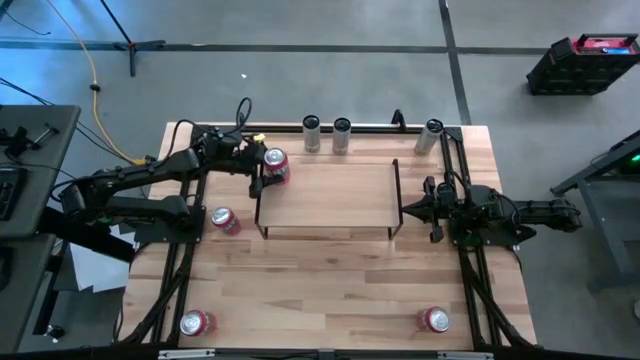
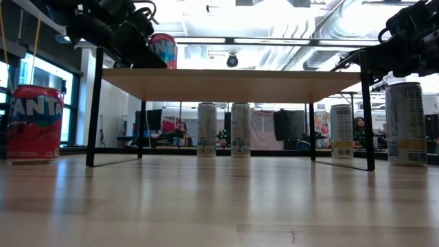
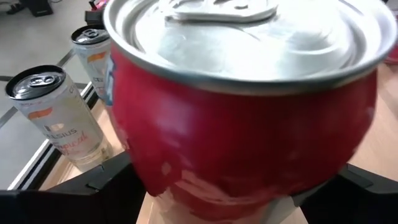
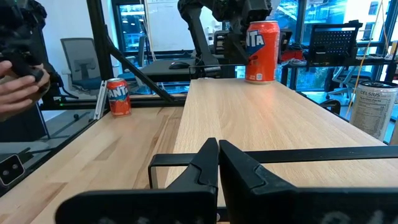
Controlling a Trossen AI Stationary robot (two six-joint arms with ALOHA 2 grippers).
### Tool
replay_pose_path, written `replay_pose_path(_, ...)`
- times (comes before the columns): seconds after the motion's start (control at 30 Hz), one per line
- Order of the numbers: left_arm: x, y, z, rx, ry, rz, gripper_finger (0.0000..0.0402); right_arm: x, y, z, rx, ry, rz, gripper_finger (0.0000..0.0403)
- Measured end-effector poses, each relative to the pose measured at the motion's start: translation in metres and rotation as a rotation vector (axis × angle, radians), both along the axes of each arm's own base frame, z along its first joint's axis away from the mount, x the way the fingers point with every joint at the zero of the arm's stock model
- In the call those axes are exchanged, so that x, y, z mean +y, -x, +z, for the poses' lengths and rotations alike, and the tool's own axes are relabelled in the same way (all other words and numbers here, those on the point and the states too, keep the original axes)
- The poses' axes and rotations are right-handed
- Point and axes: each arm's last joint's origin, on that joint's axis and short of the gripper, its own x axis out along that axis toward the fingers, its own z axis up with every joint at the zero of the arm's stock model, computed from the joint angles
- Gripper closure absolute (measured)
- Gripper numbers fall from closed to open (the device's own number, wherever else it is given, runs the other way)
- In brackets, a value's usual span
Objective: Place canned beverage on shelf
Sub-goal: Put the red soda can on the shelf
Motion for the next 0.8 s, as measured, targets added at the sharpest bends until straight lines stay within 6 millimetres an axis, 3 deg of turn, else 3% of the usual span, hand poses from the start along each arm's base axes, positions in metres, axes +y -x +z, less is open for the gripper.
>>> replay_pose_path(0.8, -0.0016, 0.0002, -0.0012, 0.001, 0.055, -0.017, 0.0069, 0.0, 0.0, 0.0, 0.0, 0.0, 0.0, 0.0402)
